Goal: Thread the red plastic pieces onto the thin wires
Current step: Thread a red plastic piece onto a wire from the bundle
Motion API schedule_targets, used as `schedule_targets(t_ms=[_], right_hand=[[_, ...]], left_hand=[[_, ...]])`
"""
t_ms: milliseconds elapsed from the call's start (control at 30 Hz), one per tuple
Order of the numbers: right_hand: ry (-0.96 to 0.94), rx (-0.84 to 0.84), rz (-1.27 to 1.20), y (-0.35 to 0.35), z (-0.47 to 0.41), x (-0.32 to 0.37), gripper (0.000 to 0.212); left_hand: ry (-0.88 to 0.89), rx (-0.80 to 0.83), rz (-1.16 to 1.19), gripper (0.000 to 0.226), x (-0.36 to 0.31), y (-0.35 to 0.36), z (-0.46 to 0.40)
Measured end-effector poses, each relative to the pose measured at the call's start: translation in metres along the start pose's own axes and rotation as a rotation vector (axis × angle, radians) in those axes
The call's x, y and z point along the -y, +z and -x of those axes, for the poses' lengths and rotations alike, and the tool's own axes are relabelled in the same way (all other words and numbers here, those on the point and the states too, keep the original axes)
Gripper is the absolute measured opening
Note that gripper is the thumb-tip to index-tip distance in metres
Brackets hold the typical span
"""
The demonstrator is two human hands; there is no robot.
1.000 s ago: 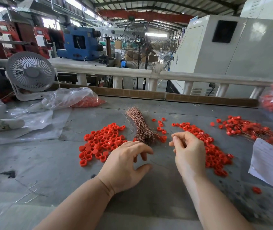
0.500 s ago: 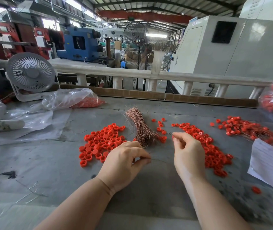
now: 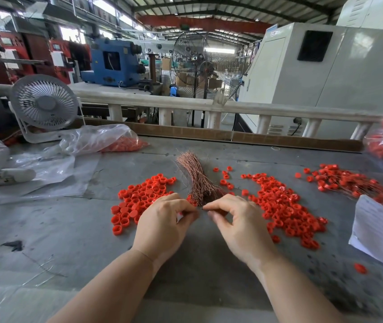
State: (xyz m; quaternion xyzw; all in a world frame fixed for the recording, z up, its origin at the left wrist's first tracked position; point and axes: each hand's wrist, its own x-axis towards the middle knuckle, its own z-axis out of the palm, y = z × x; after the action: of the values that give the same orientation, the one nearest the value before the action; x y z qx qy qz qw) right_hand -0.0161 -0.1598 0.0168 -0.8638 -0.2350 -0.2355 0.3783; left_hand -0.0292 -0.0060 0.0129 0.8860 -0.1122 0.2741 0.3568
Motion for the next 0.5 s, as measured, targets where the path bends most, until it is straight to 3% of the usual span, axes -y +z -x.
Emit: schedule_targets(t_ms=[267, 500], right_hand=[[0.077, 0.071, -0.097, 0.0008, -0.0007, 0.0011, 0.015], [0.105, 0.067, -0.068, 0.0006, -0.0012, 0.0007, 0.017]], left_hand=[[-0.021, -0.049, -0.053, 0.008, 0.0007, 0.0007, -0.0005], [0.069, -0.016, -0.084, 0.005, 0.0026, 0.0020, 0.0002]])
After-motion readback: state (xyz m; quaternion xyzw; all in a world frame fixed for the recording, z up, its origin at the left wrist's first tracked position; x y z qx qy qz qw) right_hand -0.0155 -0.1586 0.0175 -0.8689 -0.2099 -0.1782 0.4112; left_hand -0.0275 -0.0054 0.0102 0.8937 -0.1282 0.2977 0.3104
